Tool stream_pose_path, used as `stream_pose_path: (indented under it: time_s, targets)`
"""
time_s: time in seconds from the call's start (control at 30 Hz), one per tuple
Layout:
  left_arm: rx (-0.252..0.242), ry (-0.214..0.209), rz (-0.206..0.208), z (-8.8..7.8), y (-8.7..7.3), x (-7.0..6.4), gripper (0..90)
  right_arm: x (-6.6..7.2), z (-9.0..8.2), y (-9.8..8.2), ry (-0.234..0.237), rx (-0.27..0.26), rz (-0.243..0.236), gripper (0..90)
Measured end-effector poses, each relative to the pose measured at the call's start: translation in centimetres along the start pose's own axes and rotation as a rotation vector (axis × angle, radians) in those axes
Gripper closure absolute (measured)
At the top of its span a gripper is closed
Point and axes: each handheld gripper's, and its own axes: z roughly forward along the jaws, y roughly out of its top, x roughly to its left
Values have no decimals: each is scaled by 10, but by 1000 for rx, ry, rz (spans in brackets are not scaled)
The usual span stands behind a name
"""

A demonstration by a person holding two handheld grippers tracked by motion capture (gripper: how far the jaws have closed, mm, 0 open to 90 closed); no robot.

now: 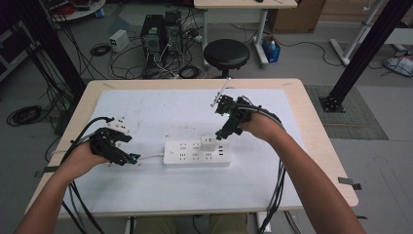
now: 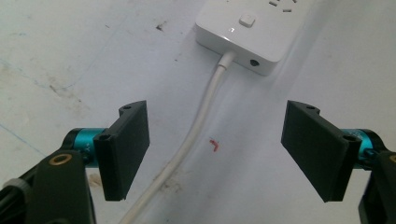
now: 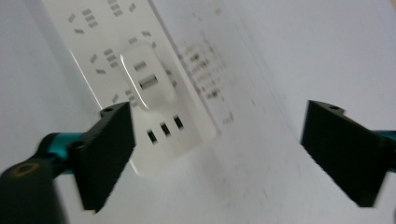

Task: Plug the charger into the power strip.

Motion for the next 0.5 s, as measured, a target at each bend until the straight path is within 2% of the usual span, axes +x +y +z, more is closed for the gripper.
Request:
stream_pose_path:
  time_s: [0.03, 0.1, 0.13, 0.17, 0.37, 0.43, 0.5]
  targets:
    - [0, 2, 3, -2, 1, 1, 236, -1, -5, -3, -2, 15, 9, 7]
    - [6, 6, 10, -5, 2, 1, 236, -4, -16, -11, -13, -13, 36, 7]
    - [5, 10, 11, -6, 3, 1, 236, -6, -22, -16, -18, -23, 65, 8]
    - [8, 12, 14, -7, 4, 2, 236, -7, -26, -21, -32, -21, 82, 7]
    - [6, 29, 6, -9, 10, 0, 236, -10, -41, -59, -93, 27, 170, 9]
    - [6, 35, 2, -9, 11, 0, 236, -11, -42, -66, -86, 31, 167, 9]
    - [3, 40, -12, -9, 11, 1, 236, -12, -47, -84, -61, 27, 196, 8]
